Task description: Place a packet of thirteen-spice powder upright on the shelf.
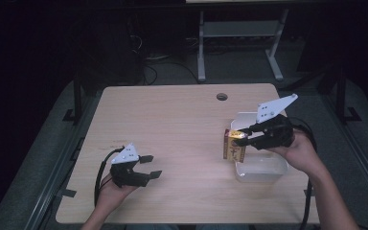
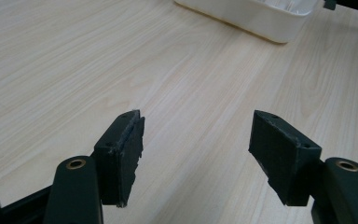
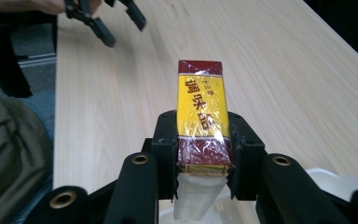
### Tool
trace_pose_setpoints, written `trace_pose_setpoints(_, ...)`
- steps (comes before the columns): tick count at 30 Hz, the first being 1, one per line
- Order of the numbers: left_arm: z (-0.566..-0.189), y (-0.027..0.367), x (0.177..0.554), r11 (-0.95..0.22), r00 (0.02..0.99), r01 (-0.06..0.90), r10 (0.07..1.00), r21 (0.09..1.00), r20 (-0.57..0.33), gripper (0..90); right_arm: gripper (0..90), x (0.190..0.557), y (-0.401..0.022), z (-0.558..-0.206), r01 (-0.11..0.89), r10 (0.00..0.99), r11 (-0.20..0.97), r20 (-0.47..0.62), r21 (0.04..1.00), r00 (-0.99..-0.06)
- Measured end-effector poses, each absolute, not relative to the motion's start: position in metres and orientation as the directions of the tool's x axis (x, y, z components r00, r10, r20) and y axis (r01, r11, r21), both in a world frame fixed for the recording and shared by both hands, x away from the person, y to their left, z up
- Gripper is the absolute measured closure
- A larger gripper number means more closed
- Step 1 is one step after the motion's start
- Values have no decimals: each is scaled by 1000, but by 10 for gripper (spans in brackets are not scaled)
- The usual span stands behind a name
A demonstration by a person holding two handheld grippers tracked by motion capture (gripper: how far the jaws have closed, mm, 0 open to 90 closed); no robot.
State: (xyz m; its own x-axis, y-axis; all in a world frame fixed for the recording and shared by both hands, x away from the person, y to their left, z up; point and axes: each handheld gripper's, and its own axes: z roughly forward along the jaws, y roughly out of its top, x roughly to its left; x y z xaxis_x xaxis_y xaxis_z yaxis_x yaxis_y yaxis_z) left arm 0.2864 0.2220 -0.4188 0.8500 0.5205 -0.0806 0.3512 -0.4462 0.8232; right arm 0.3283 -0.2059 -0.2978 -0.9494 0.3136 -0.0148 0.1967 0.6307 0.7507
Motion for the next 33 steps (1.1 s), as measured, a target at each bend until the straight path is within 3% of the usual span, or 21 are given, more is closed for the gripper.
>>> trace_pose_setpoints(17, -421, 223, 288, -445, 845, 363, 527, 818, -88, 334, 678, 362, -241, -308, 282, 397, 639, 7, 716, -918)
trace_pose_setpoints(33, -421, 223, 287, -441, 845, 366, 527, 819, -94, 334, 677, 370, -243, -334, 325, 409, 678, 29, 660, -912)
